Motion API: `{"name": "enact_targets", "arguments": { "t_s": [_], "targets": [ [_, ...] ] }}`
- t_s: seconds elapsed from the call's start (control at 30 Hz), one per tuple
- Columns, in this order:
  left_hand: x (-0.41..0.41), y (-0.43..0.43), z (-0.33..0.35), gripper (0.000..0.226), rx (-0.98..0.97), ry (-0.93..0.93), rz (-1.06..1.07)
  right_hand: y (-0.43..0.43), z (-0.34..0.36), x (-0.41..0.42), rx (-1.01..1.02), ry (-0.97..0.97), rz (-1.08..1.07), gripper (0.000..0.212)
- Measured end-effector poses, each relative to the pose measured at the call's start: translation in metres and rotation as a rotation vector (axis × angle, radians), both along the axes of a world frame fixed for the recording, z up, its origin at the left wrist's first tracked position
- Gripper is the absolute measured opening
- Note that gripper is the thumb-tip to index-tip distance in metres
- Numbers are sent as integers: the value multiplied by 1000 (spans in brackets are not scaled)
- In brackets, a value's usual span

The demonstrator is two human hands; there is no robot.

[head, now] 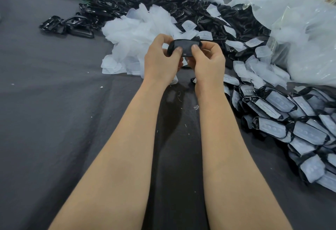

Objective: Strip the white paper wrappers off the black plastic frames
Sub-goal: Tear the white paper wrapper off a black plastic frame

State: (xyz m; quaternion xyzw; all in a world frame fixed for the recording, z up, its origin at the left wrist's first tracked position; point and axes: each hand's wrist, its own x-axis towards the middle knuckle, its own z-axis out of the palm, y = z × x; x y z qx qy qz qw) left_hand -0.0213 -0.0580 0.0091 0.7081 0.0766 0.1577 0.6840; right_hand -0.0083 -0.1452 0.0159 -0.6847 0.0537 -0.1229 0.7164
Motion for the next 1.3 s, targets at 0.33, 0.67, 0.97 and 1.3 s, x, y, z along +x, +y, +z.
{"name": "enact_targets", "arguments": {
  "t_s": [0.33,0.67,0.97,1.3],
  "targets": [
    [-2,-1,-1,12,2,14,0,-2,-5,1,-68,25,-32,6],
    [-4,2,-1,17,18,-6,29,-3,-7,0,-197,4,10,12],
    [-6,1,-6,18,-12,32,20,0,-8,0,16,81,-37,20],
    [-2,-3,-8,12,54,-1,18,-4,-6,1,61,87,-43,17]
  ]
}}
